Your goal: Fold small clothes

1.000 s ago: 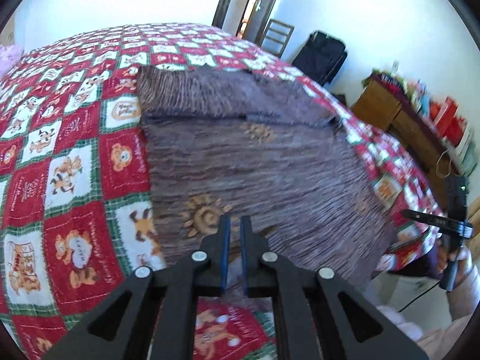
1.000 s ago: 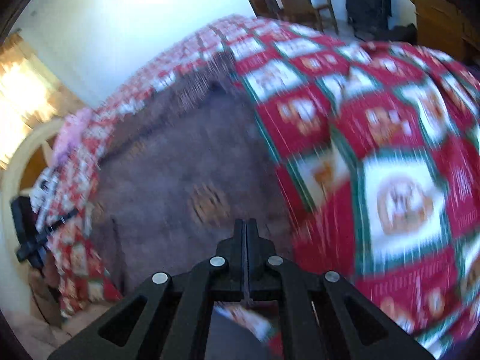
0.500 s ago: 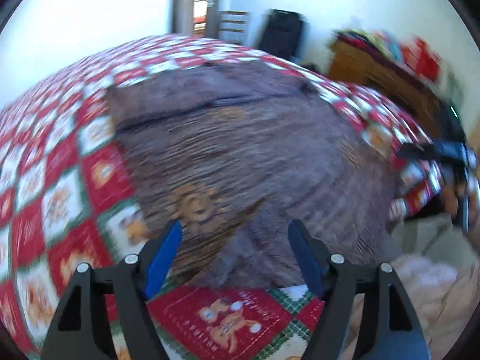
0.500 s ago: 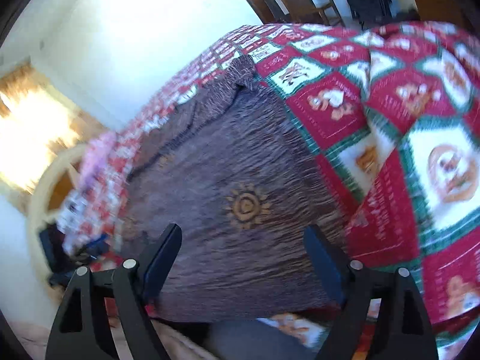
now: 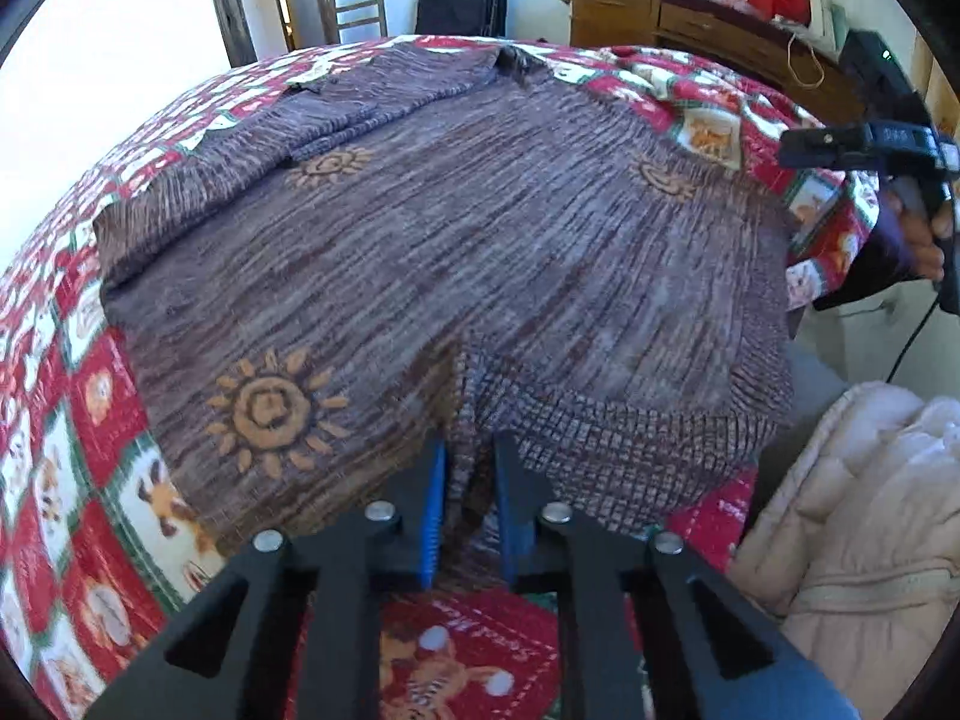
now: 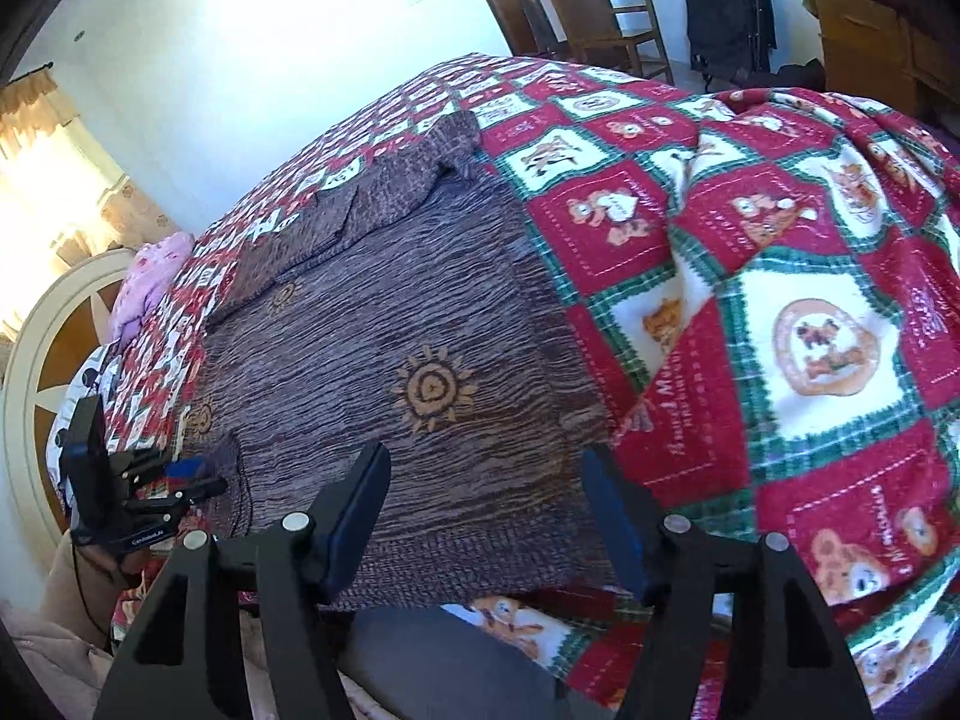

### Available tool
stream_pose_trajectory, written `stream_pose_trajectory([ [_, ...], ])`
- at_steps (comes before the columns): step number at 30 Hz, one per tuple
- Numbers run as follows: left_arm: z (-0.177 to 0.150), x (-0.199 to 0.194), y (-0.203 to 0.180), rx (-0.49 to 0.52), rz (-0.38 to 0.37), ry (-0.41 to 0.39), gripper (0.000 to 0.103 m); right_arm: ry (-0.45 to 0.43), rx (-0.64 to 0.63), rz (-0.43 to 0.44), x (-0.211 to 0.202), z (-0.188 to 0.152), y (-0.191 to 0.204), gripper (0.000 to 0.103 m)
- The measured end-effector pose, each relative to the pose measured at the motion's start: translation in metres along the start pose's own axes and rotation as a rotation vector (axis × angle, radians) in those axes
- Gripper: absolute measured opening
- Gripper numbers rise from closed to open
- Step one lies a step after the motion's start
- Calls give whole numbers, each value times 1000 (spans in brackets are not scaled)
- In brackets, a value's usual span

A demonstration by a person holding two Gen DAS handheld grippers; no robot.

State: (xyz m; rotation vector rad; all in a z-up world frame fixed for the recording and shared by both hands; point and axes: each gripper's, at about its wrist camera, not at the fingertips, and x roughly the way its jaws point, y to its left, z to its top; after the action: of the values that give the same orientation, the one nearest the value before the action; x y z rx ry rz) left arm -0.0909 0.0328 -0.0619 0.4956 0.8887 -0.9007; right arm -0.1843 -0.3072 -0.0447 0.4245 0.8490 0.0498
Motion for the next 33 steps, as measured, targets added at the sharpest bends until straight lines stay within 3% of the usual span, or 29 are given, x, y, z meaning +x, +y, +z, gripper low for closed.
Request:
stream_pose_trajectory([
  [8, -1, -17, 7, -124, -26, -76, 10, 38, -37, -99, 5, -6, -3, 67],
  [18, -6, -41, 19, -324, -77, -218, 10, 131, -238, -281, 32, -21, 16, 67],
  [24, -11, -28, 18, -341, -77, -182, 10, 188, -348, -348, 51, -24, 26, 66],
  [25, -11, -25, 17, -340, -70, -172, 10, 184, -359, -321, 51, -25, 26, 56],
  [26, -10, -24, 16, -340, -68, -168, 10, 205, -336, -256, 52, -24, 25, 20],
  [29, -8, -32, 17, -347, -77, -194, 10, 236, -323, -235, 50, -20, 23, 13],
  [33, 2, -49, 38, -408, -83, -239, 10, 225, -108, 0, 31, 15, 1, 4],
])
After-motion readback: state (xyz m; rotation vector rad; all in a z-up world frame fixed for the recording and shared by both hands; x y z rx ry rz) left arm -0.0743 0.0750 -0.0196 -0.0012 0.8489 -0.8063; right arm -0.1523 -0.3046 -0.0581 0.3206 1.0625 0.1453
